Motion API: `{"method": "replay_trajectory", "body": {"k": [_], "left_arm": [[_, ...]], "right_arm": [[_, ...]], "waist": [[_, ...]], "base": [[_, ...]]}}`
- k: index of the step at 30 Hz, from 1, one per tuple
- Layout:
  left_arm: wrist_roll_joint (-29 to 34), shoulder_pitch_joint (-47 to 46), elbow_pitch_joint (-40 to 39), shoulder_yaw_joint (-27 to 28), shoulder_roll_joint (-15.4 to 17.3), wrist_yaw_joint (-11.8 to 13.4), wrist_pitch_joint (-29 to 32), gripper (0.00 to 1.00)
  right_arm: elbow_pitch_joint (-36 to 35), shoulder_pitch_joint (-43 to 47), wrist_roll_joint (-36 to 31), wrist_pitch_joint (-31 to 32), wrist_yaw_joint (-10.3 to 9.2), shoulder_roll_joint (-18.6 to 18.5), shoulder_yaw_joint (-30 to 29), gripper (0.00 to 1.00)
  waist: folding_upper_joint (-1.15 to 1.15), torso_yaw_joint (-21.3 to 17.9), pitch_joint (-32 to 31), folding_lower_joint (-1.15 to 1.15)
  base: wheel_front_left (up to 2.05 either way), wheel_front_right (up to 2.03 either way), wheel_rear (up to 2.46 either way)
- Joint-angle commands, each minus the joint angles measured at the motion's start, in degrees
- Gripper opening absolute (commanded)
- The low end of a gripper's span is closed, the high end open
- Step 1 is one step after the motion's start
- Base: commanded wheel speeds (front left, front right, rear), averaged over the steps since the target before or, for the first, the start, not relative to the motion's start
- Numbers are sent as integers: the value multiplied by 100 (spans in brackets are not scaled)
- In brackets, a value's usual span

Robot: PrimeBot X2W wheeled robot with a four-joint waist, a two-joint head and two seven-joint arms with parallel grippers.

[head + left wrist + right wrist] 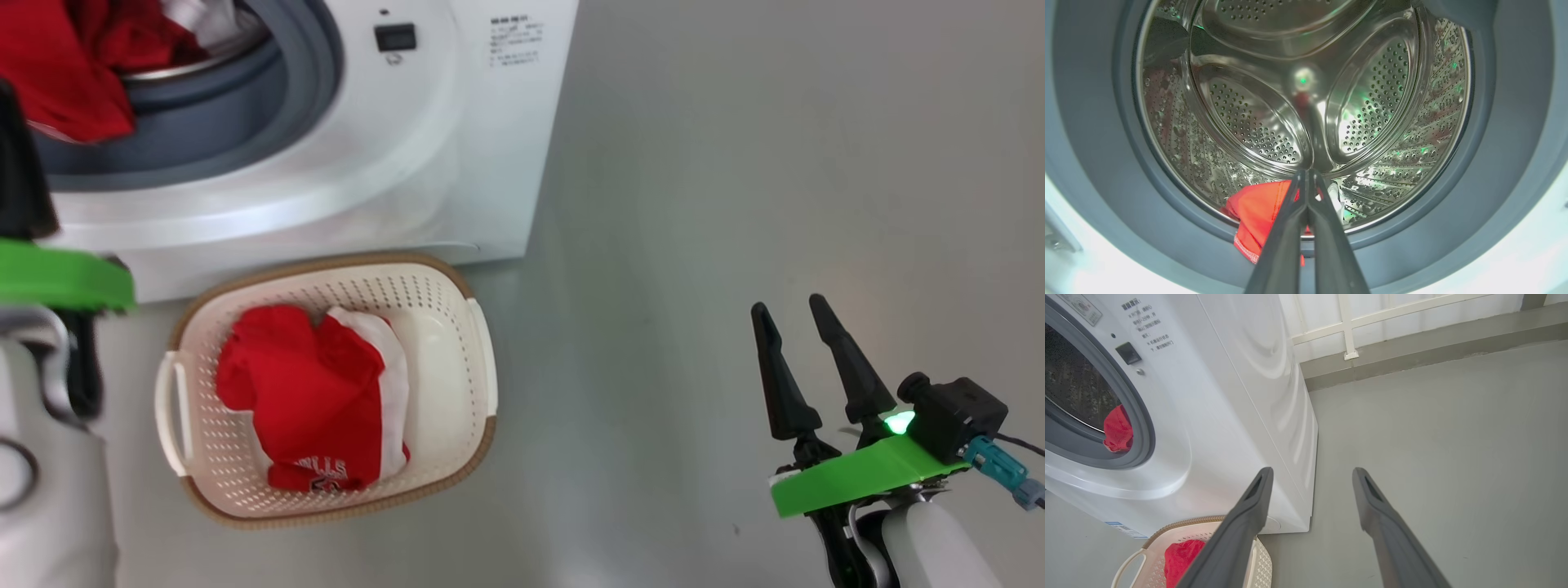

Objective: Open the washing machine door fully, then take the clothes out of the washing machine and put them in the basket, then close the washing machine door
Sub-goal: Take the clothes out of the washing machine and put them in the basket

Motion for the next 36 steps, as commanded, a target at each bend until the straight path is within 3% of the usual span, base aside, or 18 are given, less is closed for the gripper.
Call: {"method": "replay_trajectory", "body": {"k": [1, 20, 22, 26, 27, 28, 29, 30, 36], "left_arm": [[-33, 271, -269, 154, 182, -29, -27, 0], [-289, 2533, -1700, -283, -269, -36, -27, 3], [-324, 2689, -1755, -306, -316, -36, -27, 10], [-369, 2970, -1841, -327, -372, -36, -27, 45], [-383, 3044, -1860, -317, -389, -36, -27, 63], [-395, 3117, -1877, -304, -404, -36, -27, 88], [-406, 3191, -1905, -285, -416, -36, -27, 96], [-416, 3263, -1934, -264, -434, -36, -27, 100], [-425, 3550, -2073, -165, -526, -36, -27, 100]], "right_arm": [[-97, 110, -49, -37, 36, -16, 113, 100], [-114, 485, -385, -37, 36, -16, -50, 100], [-130, 485, -412, -37, 36, -16, -47, 100], [-136, 458, -437, -37, 36, -16, -36, 100], [-136, 451, -439, -37, 36, -16, -32, 100], [-134, 446, -441, -37, 36, -16, -23, 100], [-133, 437, -441, -37, 36, -16, -7, 100], [-130, 431, -442, -37, 36, -16, 1, 100], [-127, 413, -445, -37, 36, -16, 11, 100]], "waist": [[0, 148, -247, 0], [0, 397, -758, 0], [0, 424, -738, 0], [0, 453, -706, 0], [0, 456, -700, 0], [0, 454, -697, 0], [0, 443, -685, 0], [0, 440, -683, 0], [0, 417, -620, 0]], "base": [[0, 0, 0], [0, 0, 0], [0, 0, 0], [0, 0, 0], [0, 0, 0], [0, 0, 0], [0, 0, 0], [0, 0, 0], [0, 0, 0]]}}
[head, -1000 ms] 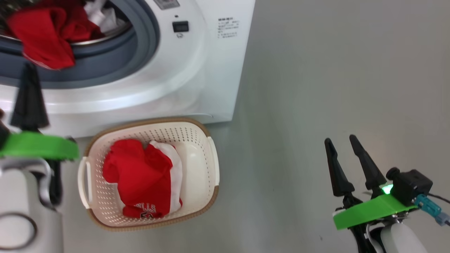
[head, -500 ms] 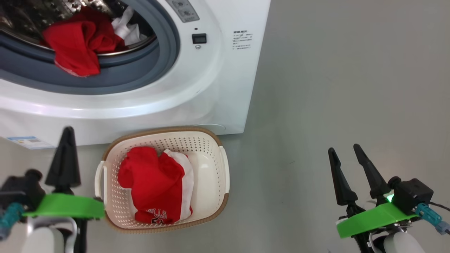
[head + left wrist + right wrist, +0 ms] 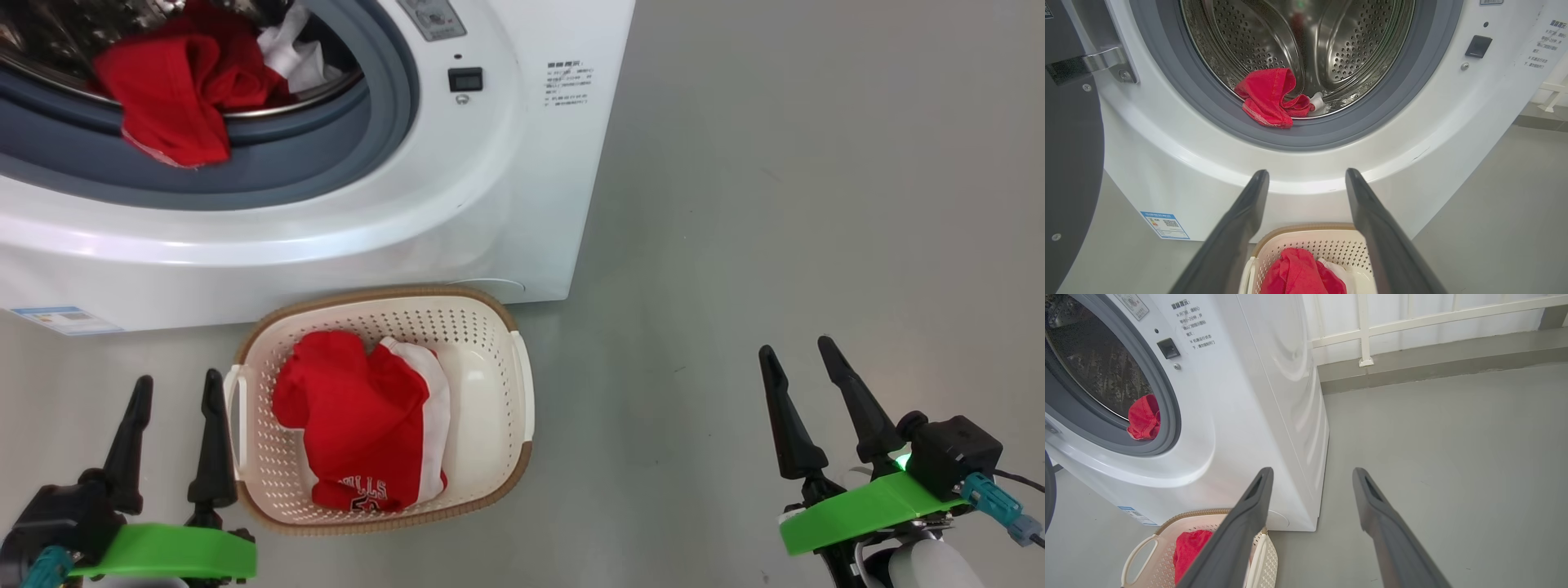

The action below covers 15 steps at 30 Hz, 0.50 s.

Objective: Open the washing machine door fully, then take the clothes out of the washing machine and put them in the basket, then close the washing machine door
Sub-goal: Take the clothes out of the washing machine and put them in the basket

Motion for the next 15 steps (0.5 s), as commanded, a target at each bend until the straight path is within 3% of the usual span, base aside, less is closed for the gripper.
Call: {"method": "replay_trajectory", "body": {"k": [1, 15], "left_arm": [[-40, 54, -176, 208, 78, -32, -28, 100], [-5, -269, -135, 112, 73, -32, -28, 100]], "right_arm": [[-140, -51, -40, -37, 36, -17, 155, 100], [-179, -73, -55, -37, 36, -17, 84, 100]], "waist": [[0, -6, 15, 0], [0, 52, 153, 0]], "base": [[0, 0, 0], [0, 0, 0]]}}
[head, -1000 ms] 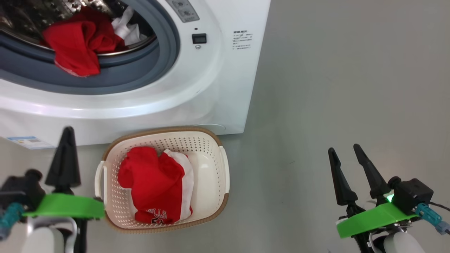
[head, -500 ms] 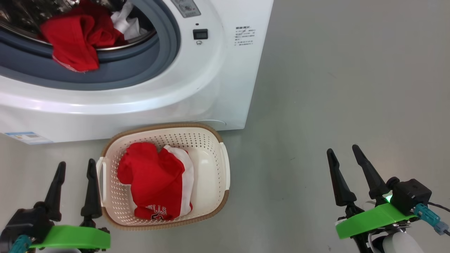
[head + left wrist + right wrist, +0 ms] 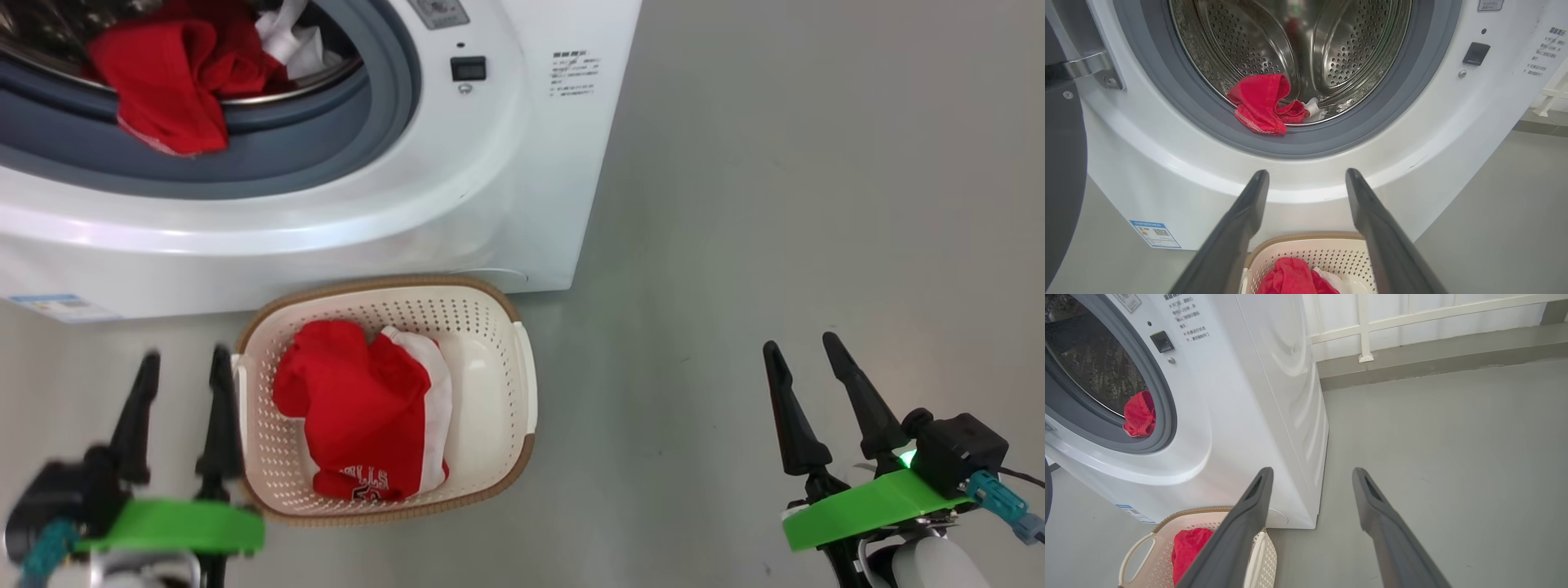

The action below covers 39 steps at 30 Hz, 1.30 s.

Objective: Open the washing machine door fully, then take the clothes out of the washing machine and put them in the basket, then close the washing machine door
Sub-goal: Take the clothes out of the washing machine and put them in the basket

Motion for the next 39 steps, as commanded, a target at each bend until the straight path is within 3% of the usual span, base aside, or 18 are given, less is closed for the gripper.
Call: {"method": "replay_trajectory", "body": {"k": [1, 9, 24, 39], "left_arm": [[6, -223, -105, 139, 157, -32, -28, 100], [152, -1875, 567, 16, 508, -32, -28, 100], [489, -4897, 3032, -140, 1174, -3, -28, 100], [786, -6405, 4879, -316, 1759, 321, -28, 100]], "right_arm": [[-154, -72, -47, -36, 36, -16, 118, 100], [-227, -317, -30, -36, 36, -16, 152, 100], [-360, -745, 175, -36, 36, -16, 227, 100], [-410, -914, 330, -36, 36, -16, 401, 100]], "waist": [[0, 45, 55, 0], [0, 59, 498, 0], [0, -371, 1442, 0], [0, -765, 1826, 0]], "base": [[0, 0, 0], [0, 0, 0], [0, 0, 0], [0, 0, 0]]}}
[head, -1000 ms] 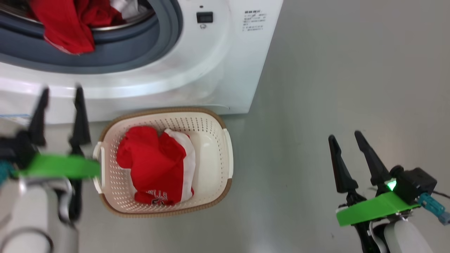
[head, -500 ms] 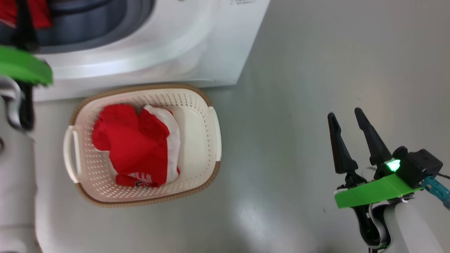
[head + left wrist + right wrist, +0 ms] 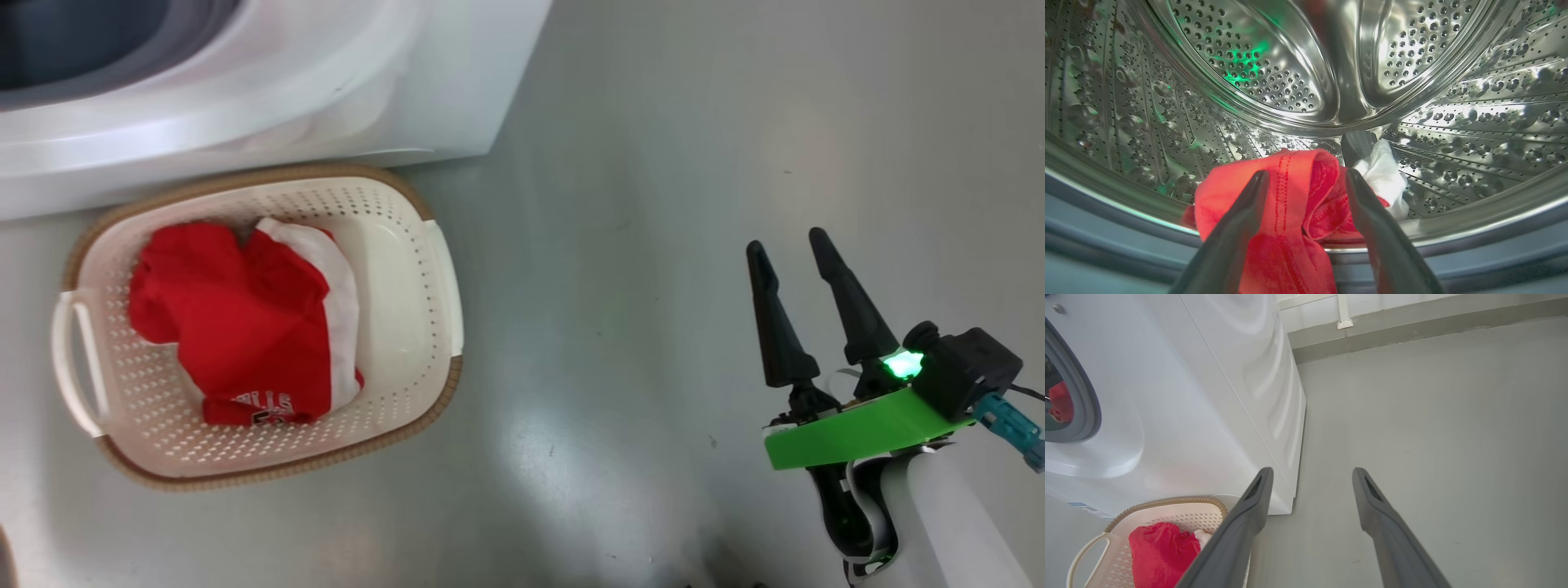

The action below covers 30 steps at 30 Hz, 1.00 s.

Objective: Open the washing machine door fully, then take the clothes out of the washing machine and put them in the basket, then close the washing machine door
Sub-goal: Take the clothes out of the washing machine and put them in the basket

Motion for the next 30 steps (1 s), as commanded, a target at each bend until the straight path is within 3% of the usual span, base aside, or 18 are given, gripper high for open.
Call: {"method": "replay_trajectory", "body": {"k": [1, 10, 11, 13, 14, 21, 30], "left_arm": [[46, -76, -12, 28, 381, 87, -28, 100], [113, -332, 323, -50, 607, 295, -28, 100], [108, -340, 335, -52, 612, 309, -28, 78], [117, -350, 344, -71, 615, 362, -28, 17], [103, -354, 338, -66, 607, 374, -28, 0], [20, -198, 70, -61, 491, 371, -28, 0], [-344, 582, -977, 243, 76, 131, -28, 0]], "right_arm": [[-144, 29, 60, -36, 36, -7, 175, 100], [-166, 37, 76, -36, 36, -7, 281, 100], [-167, 41, 73, -36, 36, -7, 284, 100], [-168, 45, 64, -36, 36, -7, 279, 100], [-170, 43, 60, -36, 36, -7, 273, 100], [-160, 16, 28, -36, 36, -7, 256, 100], [-100, 69, -51, -36, 36, -7, 160, 100]], "waist": [[0, -95, 77, 0], [0, -227, 120, 0], [0, -230, 120, 0], [0, -224, 125, 0], [0, -218, 125, 0], [0, -124, 49, 0], [0, 123, -238, 0]], "base": [[0, 0, 0], [0, 0, 0], [0, 0, 0], [0, 0, 0], [0, 0, 0], [0, 0, 0], [0, 0, 0]]}}
